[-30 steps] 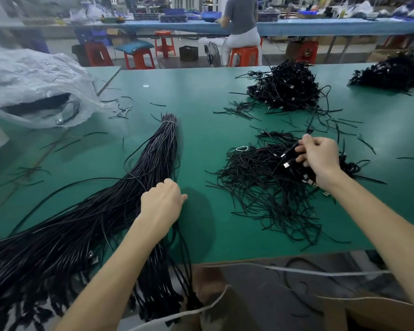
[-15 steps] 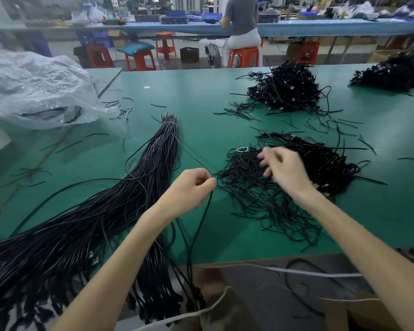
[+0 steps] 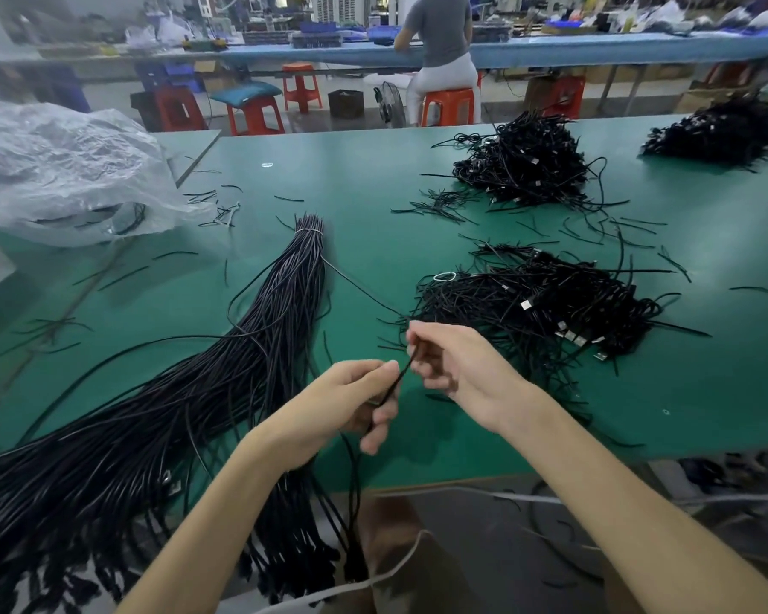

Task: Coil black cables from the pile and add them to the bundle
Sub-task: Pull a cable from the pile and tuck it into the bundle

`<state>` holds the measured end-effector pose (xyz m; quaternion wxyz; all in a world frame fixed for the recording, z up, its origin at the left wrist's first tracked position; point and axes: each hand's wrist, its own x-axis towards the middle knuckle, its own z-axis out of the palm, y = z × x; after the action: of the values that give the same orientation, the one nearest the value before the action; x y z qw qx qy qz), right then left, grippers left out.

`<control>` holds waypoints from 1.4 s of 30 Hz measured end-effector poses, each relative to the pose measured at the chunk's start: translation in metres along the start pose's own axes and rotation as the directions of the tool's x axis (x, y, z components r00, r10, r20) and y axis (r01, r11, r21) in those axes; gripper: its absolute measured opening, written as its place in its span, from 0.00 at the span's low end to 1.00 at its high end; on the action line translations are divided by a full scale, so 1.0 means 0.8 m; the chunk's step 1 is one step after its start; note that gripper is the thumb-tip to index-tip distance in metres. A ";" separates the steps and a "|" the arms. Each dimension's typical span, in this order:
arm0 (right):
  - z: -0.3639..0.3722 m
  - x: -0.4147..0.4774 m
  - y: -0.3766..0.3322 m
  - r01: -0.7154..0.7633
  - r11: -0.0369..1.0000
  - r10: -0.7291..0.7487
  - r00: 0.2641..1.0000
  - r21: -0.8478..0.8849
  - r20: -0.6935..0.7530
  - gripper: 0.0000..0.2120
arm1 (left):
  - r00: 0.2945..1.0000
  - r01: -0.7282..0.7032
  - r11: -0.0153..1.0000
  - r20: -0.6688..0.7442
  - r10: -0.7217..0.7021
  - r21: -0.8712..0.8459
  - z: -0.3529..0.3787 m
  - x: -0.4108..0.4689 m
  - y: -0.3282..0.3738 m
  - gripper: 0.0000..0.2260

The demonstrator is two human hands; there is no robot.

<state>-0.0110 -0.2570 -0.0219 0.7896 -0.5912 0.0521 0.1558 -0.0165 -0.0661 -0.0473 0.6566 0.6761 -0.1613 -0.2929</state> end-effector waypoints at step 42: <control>-0.010 -0.034 0.050 0.169 0.232 -0.499 0.866 -0.958 0.032 0.33 | 0.940 -0.340 0.539 -0.262 0.218 -0.771 -0.031 -0.005 0.023 0.17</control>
<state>-0.0478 -0.2596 -0.0537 0.2924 -0.9483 -0.0658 -0.1042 -0.0013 -0.0460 -0.0294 0.9380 0.2880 -0.0721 -0.1790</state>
